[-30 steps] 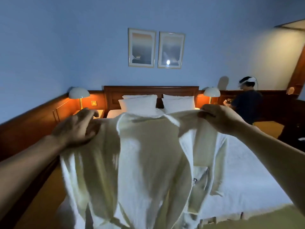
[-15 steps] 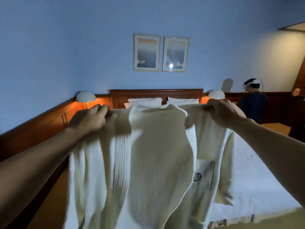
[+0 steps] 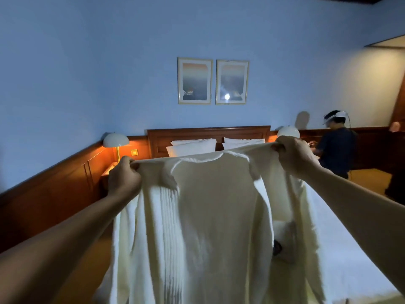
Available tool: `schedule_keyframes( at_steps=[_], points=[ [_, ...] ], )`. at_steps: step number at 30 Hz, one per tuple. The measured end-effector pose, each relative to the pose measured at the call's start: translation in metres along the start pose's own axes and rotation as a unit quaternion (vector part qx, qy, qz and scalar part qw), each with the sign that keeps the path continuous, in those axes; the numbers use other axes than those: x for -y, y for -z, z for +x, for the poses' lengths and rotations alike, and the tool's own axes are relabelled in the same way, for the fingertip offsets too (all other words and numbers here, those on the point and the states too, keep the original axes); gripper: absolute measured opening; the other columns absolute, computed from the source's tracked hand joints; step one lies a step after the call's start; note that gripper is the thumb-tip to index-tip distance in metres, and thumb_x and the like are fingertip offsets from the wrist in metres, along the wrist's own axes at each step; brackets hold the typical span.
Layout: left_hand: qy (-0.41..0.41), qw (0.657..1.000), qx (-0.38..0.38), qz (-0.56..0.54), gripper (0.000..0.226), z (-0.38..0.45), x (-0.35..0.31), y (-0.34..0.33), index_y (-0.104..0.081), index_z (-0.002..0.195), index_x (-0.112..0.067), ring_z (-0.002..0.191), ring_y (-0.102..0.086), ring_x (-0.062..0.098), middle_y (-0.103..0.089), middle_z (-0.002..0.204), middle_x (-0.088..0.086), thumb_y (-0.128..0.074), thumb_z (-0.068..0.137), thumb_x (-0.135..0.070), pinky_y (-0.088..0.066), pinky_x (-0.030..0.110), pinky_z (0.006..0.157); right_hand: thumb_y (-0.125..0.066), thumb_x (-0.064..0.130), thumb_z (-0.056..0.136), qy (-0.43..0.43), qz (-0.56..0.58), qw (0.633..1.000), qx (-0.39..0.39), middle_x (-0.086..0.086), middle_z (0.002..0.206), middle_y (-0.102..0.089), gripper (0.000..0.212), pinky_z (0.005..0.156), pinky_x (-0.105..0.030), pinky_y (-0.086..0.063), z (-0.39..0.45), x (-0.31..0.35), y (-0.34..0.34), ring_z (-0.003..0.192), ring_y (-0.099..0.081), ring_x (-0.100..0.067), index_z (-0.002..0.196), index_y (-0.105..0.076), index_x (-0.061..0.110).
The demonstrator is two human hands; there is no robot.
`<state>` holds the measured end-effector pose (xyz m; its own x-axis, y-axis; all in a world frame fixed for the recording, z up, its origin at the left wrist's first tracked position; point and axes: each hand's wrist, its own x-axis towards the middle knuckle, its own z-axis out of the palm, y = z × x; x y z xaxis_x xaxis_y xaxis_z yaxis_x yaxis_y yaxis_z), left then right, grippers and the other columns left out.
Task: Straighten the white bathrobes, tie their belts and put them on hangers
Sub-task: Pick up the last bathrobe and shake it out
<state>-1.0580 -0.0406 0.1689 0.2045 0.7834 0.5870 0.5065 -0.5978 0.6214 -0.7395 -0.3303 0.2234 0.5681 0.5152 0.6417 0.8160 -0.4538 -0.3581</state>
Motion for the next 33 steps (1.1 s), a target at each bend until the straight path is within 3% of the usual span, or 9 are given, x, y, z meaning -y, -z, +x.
schedule_keyframes(
  at_steps=[2, 4, 8, 11, 16, 20, 24, 28, 33],
  points=[
    [0.009, 1.0, -0.029, 0.001, 0.022, 0.001, -0.004, -0.004, -0.059, 0.109, -0.008, 0.1, -0.059, 0.047, -0.065, 0.105, 0.027, -0.045, 0.093, -0.003, -0.04, 0.041, 0.077, -0.054, 0.013, 0.101, 0.006, 0.016, 0.999, 0.027, 0.006, 0.067, -0.051, 0.023, 0.051, -0.028, -0.03, 0.004, -0.007, -0.002, 0.062, -0.05, -0.022, 0.079, -0.057, 0.019],
    [-0.071, 0.995, -0.044, 0.047, 0.017, 0.0, 0.001, -0.006, -0.058, 0.104, -0.012, 0.095, -0.06, 0.046, -0.065, 0.099, 0.023, -0.044, 0.096, -0.013, -0.045, 0.045, 0.075, -0.051, 0.024, 0.104, 0.017, -0.006, 0.998, 0.059, 0.003, 0.067, -0.054, 0.029, 0.051, -0.029, -0.035, 0.004, -0.021, 0.002, 0.061, -0.052, -0.021, 0.075, -0.052, 0.023],
    [-0.247, 0.948, 0.1, 0.175, 0.048, 0.017, 0.05, -0.004, -0.052, 0.103, -0.024, 0.088, -0.064, 0.038, -0.059, 0.093, 0.007, -0.025, 0.095, -0.062, -0.054, 0.051, 0.08, -0.047, 0.071, 0.094, 0.092, -0.119, 0.975, 0.162, 0.006, 0.07, -0.061, 0.042, 0.057, -0.041, -0.052, 0.001, -0.074, 0.013, 0.063, -0.059, -0.017, 0.081, -0.056, 0.032],
    [-0.311, 0.916, 0.137, 0.212, 0.039, 0.025, 0.066, -0.008, -0.05, 0.108, -0.023, 0.081, -0.065, 0.039, -0.056, 0.098, 0.007, -0.033, 0.094, -0.056, -0.056, 0.051, 0.073, -0.048, 0.086, 0.08, 0.097, -0.122, 0.958, 0.24, 0.006, 0.071, -0.064, 0.057, 0.063, -0.041, -0.054, 0.004, -0.106, 0.011, 0.067, -0.061, -0.012, 0.076, -0.065, 0.032],
    [-0.233, 0.955, 0.074, 0.165, 0.03, 0.01, 0.027, -0.045, -0.055, 0.096, -0.018, 0.082, -0.063, 0.04, -0.064, 0.093, 0.014, -0.034, 0.102, -0.039, -0.049, 0.042, 0.066, -0.049, 0.063, 0.095, 0.102, -0.102, 0.966, 0.215, 0.006, 0.075, -0.064, 0.039, 0.063, -0.037, -0.054, 0.019, -0.123, -0.009, 0.07, -0.06, -0.011, 0.086, -0.067, 0.03],
    [-0.146, 0.968, 0.142, 0.143, 0.05, -0.012, 0.027, -0.065, -0.051, 0.079, -0.025, 0.077, -0.06, 0.03, -0.064, 0.079, 0.003, -0.026, 0.093, -0.066, -0.047, 0.041, 0.067, -0.048, 0.041, 0.105, 0.067, -0.08, 0.97, 0.218, 0.006, 0.08, -0.063, 0.026, 0.06, -0.029, -0.045, 0.024, -0.138, -0.027, 0.074, -0.06, -0.012, 0.085, -0.061, 0.032],
    [-0.252, 0.938, 0.204, 0.125, 0.043, -0.028, 0.049, -0.068, -0.046, 0.072, -0.033, 0.065, -0.052, 0.017, -0.052, 0.069, -0.01, -0.034, 0.091, -0.07, -0.042, 0.035, 0.06, -0.046, 0.045, 0.105, 0.032, -0.113, 0.935, 0.336, 0.005, 0.079, -0.062, 0.033, 0.064, -0.03, -0.039, 0.012, -0.167, -0.046, 0.078, -0.058, -0.014, 0.079, -0.06, 0.031],
    [-0.364, 0.894, 0.235, 0.114, 0.042, -0.035, 0.06, -0.083, -0.054, 0.077, -0.023, 0.06, -0.057, 0.016, -0.053, 0.068, -0.009, -0.037, 0.099, -0.054, -0.047, 0.036, 0.053, -0.045, 0.054, 0.102, 0.026, -0.112, 0.916, 0.383, 0.002, 0.075, -0.06, 0.045, 0.066, -0.031, -0.04, 0.008, -0.185, -0.059, 0.075, -0.055, -0.013, 0.071, -0.058, 0.024],
    [-0.217, 0.917, 0.317, 0.11, 0.045, -0.031, 0.059, -0.095, -0.056, 0.069, -0.025, 0.057, -0.058, 0.007, -0.056, 0.059, -0.007, -0.041, 0.084, -0.065, -0.045, 0.032, 0.057, -0.045, 0.059, 0.1, 0.031, -0.105, 0.903, 0.414, 0.0, 0.078, -0.064, 0.055, 0.077, -0.035, -0.046, 0.019, -0.192, -0.065, 0.079, -0.058, -0.015, 0.077, -0.067, 0.014]
  ],
)
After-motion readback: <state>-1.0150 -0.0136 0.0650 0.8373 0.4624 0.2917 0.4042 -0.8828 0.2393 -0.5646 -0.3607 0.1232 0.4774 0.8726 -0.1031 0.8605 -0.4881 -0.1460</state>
